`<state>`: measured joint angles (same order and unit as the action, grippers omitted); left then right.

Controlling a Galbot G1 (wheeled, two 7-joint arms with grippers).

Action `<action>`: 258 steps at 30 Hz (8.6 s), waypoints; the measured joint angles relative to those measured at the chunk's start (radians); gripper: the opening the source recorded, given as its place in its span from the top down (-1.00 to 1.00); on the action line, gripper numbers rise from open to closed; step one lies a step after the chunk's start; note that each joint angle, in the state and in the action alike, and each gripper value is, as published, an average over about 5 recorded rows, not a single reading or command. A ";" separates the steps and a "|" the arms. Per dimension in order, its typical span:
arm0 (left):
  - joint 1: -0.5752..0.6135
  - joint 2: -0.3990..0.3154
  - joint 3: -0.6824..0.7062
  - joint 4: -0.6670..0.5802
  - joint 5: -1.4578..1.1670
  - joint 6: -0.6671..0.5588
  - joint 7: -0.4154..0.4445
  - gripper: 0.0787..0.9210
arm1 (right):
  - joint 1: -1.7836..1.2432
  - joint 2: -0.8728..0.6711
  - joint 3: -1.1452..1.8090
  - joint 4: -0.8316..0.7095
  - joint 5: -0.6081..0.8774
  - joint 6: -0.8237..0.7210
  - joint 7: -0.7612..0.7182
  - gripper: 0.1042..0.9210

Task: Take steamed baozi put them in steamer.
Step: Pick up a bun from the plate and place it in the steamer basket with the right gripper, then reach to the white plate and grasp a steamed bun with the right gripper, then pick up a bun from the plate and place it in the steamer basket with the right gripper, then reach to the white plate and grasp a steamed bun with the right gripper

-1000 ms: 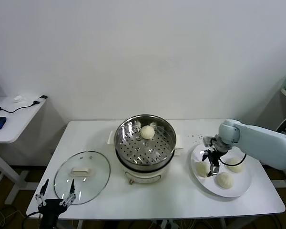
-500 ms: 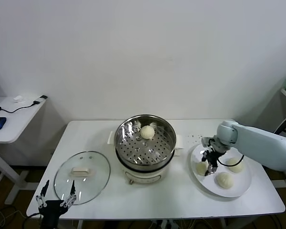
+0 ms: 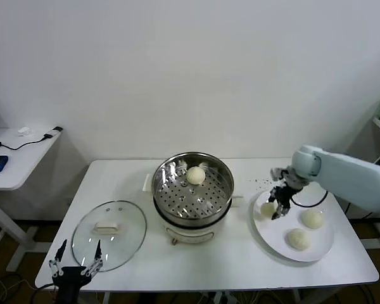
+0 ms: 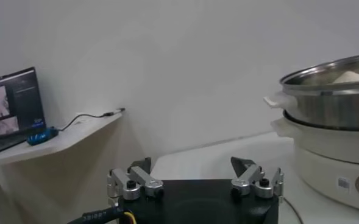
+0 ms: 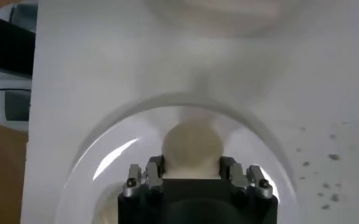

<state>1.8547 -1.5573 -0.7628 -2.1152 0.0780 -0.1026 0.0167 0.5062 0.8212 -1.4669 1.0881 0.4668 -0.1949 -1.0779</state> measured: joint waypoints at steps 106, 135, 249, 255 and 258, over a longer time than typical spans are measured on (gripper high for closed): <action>0.039 0.009 0.013 0.008 0.055 -0.004 -0.008 -0.77 | 0.032 -0.279 -0.046 0.331 -0.131 -0.007 0.046 -0.76; 0.038 -0.007 0.011 0.036 0.079 -0.008 -0.010 -0.77 | -0.332 -0.267 0.206 0.188 -0.331 0.006 0.047 -0.40; 0.043 0.018 0.021 0.048 0.075 -0.023 -0.008 -0.77 | 0.325 0.102 -0.205 0.151 -0.042 0.233 0.029 -0.76; 0.052 0.016 0.020 0.041 0.069 -0.024 -0.008 -0.77 | 0.255 -0.044 -0.178 0.141 -0.065 0.126 0.008 -0.76; 0.053 0.011 0.022 0.034 0.065 -0.020 -0.007 -0.77 | 0.186 -0.110 -0.130 0.134 -0.112 0.096 -0.001 -0.76</action>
<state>1.9075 -1.5460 -0.7406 -2.0814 0.1435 -0.1222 0.0093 0.6921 0.7112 -1.5965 1.2219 0.3549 -0.0991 -1.0793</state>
